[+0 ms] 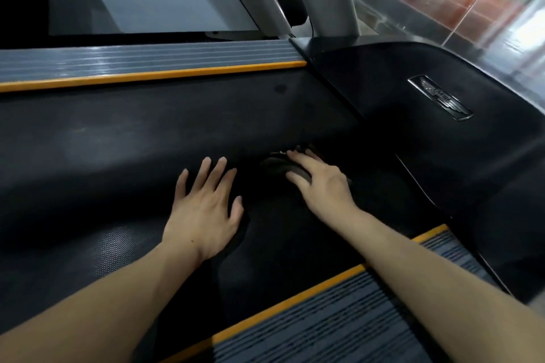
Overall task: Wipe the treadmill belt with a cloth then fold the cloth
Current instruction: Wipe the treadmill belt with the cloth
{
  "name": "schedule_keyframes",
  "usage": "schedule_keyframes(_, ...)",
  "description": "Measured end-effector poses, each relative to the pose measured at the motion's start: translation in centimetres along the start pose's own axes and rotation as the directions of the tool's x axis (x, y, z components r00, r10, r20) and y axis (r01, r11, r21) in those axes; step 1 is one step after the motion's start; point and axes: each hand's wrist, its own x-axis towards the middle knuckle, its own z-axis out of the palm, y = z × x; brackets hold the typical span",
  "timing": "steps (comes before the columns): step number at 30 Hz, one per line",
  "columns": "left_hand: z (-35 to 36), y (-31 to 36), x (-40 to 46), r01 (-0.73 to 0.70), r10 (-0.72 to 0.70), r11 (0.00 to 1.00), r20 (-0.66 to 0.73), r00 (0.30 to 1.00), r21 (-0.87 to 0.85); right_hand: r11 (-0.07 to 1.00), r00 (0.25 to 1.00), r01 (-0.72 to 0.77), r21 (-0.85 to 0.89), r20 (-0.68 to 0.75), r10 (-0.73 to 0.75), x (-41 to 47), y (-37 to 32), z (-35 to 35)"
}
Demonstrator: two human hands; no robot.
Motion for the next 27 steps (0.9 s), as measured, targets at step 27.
schedule_keyframes(27, -0.2, 0.3, 0.2, 0.000, 0.000, 1.000, -0.003, 1.000, 0.002, 0.929, 0.910, -0.365, -0.058, -0.231, 0.343, 0.3, 6.4, -6.5)
